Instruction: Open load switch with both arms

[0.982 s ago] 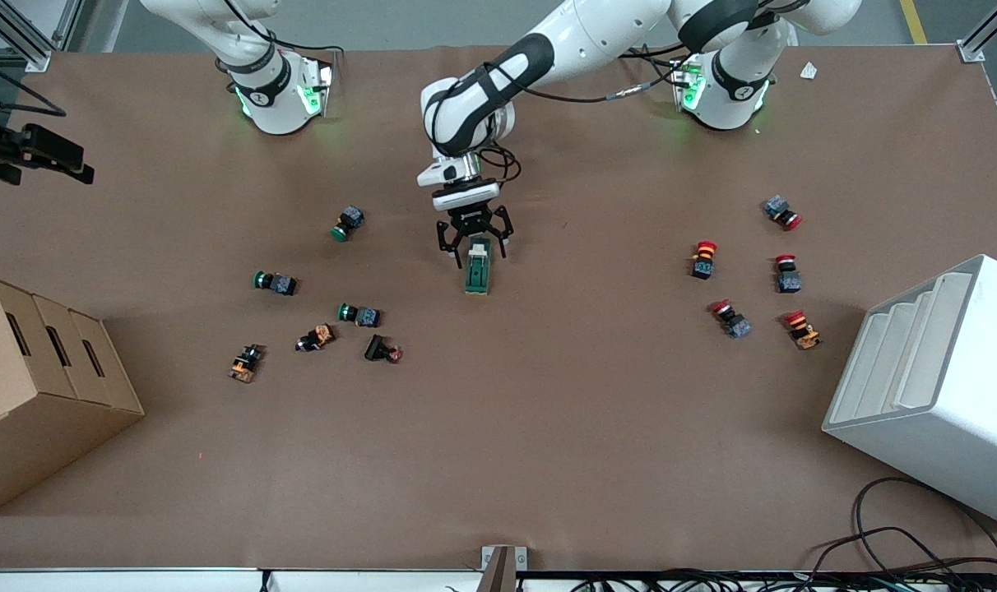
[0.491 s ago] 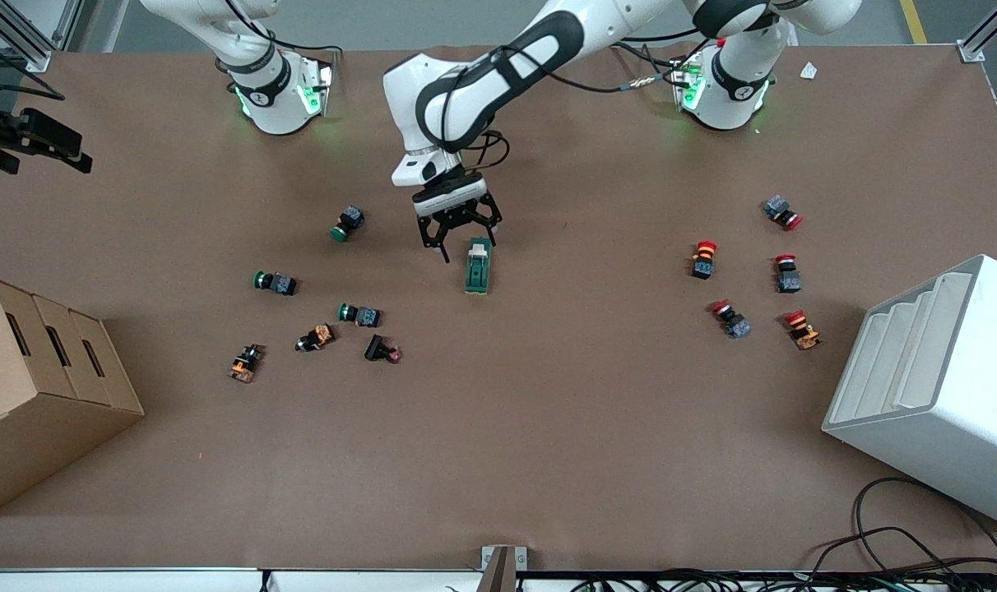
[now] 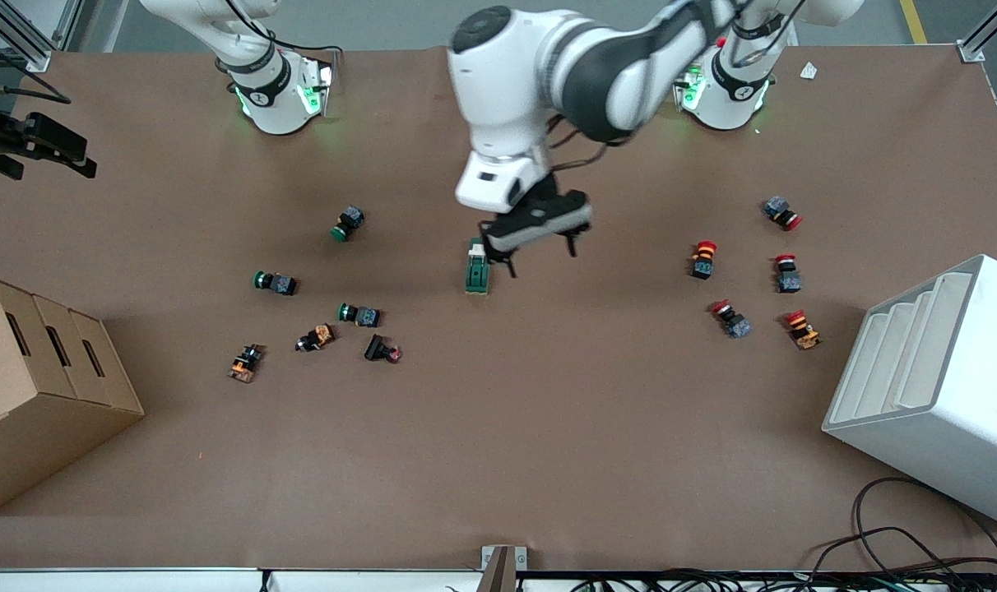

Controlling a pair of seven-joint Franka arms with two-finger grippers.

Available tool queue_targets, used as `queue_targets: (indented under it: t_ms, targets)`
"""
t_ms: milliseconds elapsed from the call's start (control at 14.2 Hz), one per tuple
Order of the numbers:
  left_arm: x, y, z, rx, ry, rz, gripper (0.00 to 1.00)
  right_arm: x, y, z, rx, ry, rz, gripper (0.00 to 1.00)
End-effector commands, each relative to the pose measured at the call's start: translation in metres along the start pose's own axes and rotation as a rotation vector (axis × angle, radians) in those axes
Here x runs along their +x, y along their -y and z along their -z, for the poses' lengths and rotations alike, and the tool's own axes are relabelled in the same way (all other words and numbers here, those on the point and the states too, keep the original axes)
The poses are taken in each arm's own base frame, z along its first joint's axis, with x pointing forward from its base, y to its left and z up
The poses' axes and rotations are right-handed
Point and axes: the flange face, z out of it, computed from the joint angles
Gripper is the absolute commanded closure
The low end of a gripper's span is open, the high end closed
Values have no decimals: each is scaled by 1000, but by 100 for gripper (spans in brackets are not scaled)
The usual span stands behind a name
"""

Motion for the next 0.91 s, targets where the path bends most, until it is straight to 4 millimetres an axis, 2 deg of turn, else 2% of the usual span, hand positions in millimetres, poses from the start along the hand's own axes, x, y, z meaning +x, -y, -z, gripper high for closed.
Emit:
queue_targets:
  t_ms: [0, 140, 211, 281, 351, 491, 632, 702, 772, 842]
  targets:
    - [69, 83, 23, -8, 52, -74, 0, -6, 2, 0, -11, -10, 0, 0]
    - [112, 135, 25, -13, 61, -103, 0, -6, 1, 0, -6, -12, -2, 0]
    - [132, 162, 19, -19, 79, -118, 0, -6, 1, 0, -3, -15, -2, 0]
    - [148, 186, 16, -31, 95, -128, 0, -5, 0, 1, -3, -20, -5, 0]
    - [162, 211, 23, -48, 95, -143, 0, -5, 0, 1, -2, -25, -5, 0]
    - [179, 253, 20, -39, 127, -178, 0, -5, -2, 1, 0, -26, -8, 0]
    - [185, 280, 33, -38, 134, -261, 0, -4, -1, 1, 1, -31, -7, 0]
    - [182, 287, 41, -41, 138, -300, 0, -4, -1, 1, 4, -31, -7, 0]
    - [184, 302, 38, -45, 162, -307, 0, -3, 0, 1, 12, -33, -6, 0]
    - [186, 320, 43, -68, 177, -295, 0, -3, 0, 1, 13, -33, -6, 0]
